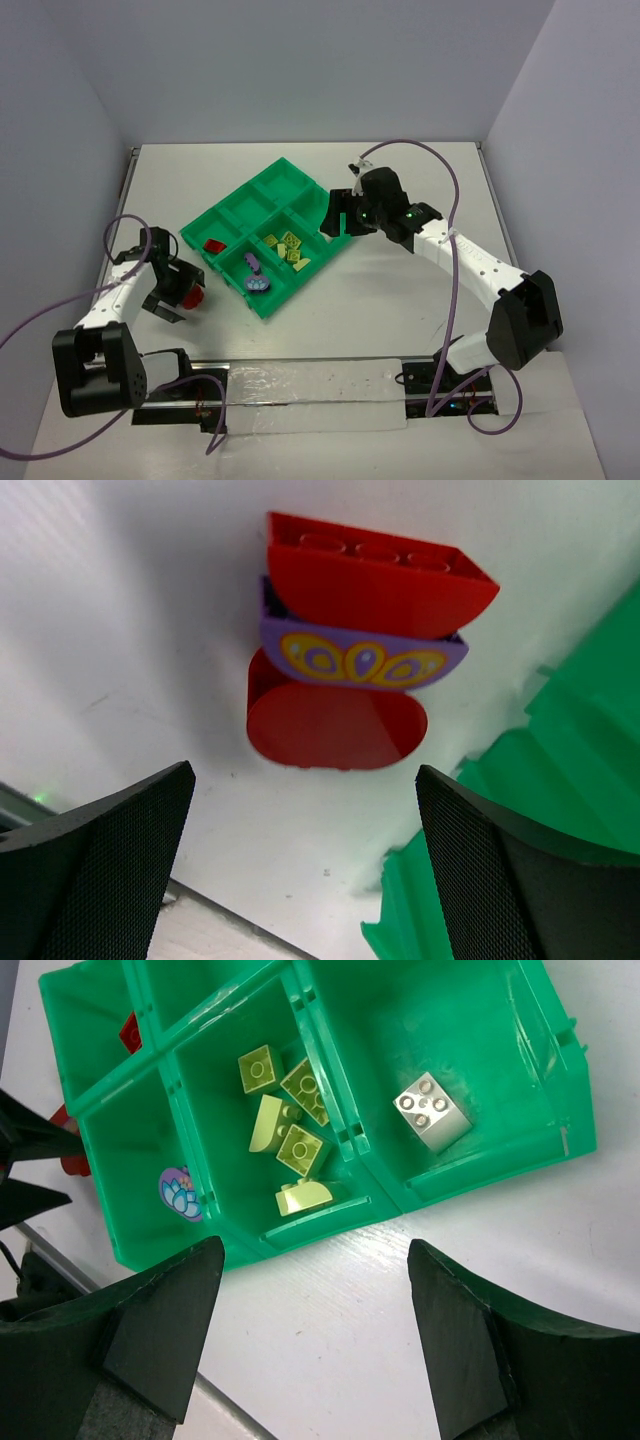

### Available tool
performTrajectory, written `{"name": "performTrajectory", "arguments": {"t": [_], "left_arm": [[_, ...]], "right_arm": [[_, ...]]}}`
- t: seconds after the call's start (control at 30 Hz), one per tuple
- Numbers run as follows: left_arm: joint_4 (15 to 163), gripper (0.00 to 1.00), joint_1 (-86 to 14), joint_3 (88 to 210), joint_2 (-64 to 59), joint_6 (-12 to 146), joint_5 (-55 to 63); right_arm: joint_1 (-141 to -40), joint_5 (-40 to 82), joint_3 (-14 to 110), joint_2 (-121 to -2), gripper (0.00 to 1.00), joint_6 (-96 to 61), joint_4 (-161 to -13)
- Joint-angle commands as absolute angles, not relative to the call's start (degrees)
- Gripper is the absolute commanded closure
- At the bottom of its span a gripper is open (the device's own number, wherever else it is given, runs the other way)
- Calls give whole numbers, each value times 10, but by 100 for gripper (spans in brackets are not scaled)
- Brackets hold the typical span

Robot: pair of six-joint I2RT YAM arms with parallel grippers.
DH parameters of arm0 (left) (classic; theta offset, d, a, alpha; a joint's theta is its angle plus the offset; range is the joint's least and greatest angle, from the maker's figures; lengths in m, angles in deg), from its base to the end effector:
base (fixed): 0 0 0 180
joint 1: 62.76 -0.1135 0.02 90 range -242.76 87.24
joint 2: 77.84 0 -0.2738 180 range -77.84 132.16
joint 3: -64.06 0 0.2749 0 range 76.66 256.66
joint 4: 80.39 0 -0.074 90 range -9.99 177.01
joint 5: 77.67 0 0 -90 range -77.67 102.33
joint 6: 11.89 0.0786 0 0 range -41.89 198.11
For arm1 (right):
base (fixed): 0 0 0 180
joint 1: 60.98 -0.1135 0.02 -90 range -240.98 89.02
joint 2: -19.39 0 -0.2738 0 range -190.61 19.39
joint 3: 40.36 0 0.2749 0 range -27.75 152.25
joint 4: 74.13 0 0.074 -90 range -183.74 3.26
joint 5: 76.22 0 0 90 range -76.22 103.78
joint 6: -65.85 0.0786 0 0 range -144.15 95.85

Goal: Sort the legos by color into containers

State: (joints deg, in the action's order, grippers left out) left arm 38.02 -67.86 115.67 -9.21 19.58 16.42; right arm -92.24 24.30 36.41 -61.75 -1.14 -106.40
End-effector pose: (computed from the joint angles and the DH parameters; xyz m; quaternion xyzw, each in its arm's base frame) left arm 0.2118 0.0245 0.1386 -0.5273 0.8432 -0.0129 0.1045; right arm 0.3117 0.2060 0.2728 -0.1051 0.8845 0.2768 0.3605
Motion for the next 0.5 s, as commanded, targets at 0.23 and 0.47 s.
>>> {"name": "performTrajectory", "arguments": {"t": [0.23, 0.47], "left_arm": [[457, 2, -683, 1166, -44, 211, 202], [483, 3, -683, 1153, -42, 206, 215]], "right_arm": [[-926, 248, 368, -621, 19, -24, -1043], [-926, 256, 380, -633, 19, -24, -1046]]}}
